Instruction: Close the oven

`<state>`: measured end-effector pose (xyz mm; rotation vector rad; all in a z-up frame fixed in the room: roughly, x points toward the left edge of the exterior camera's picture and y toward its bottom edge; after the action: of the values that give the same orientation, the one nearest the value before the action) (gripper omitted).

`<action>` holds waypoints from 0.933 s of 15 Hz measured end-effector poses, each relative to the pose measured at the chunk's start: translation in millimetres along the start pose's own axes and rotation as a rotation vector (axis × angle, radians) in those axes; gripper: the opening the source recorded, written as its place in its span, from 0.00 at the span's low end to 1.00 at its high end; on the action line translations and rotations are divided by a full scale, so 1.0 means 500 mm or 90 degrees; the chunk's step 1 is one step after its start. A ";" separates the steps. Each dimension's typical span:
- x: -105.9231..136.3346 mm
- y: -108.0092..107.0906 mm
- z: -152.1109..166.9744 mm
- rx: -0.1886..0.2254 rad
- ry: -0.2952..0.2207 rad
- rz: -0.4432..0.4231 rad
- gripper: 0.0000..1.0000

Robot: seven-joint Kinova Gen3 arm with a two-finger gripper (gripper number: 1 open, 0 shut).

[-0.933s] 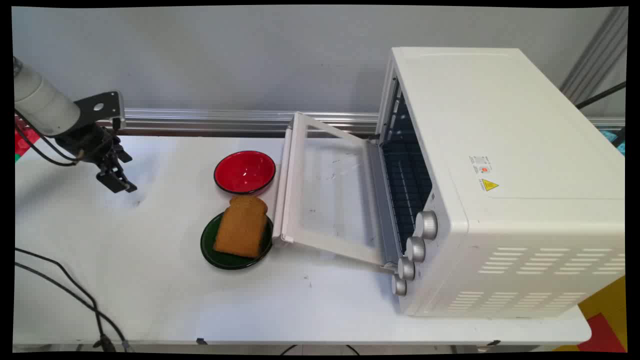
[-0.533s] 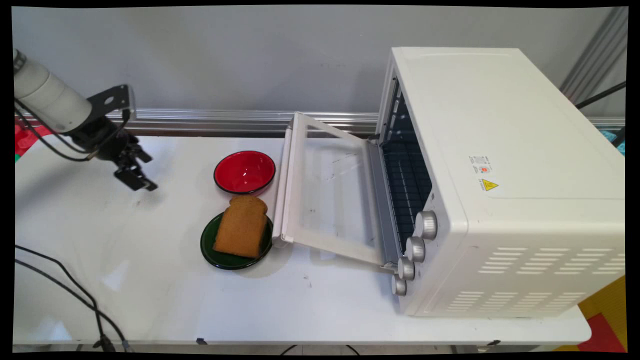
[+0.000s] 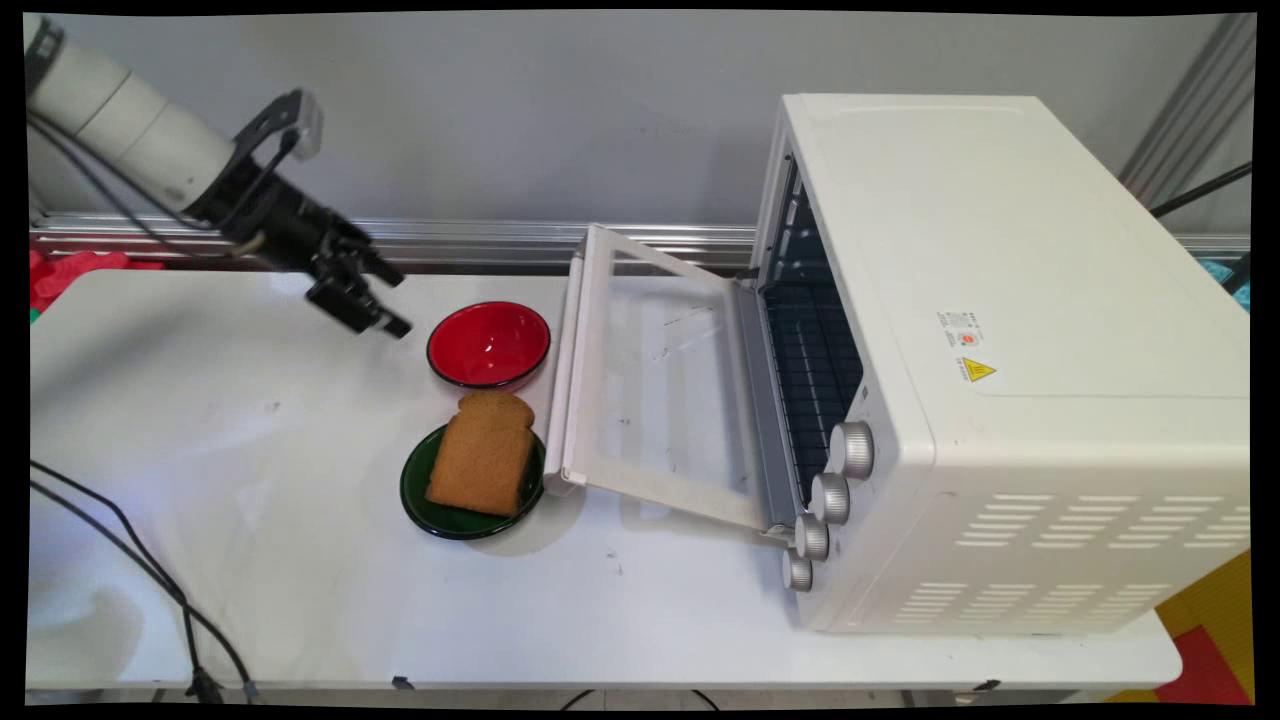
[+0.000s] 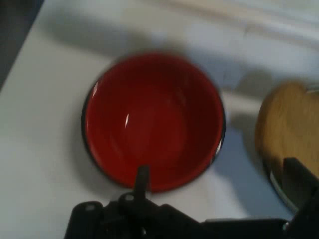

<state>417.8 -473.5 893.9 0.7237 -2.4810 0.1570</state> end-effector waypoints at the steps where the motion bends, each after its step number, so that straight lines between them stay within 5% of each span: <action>1: 0.017 -0.007 0.002 -0.010 0.016 0.006 1.00; 9: 0.080 -0.049 0.023 -0.096 0.047 0.140 1.00; 14: 0.092 -0.079 0.034 -0.119 0.042 0.195 1.00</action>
<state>398.1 -532.8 902.8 0.2544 -2.4883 0.0571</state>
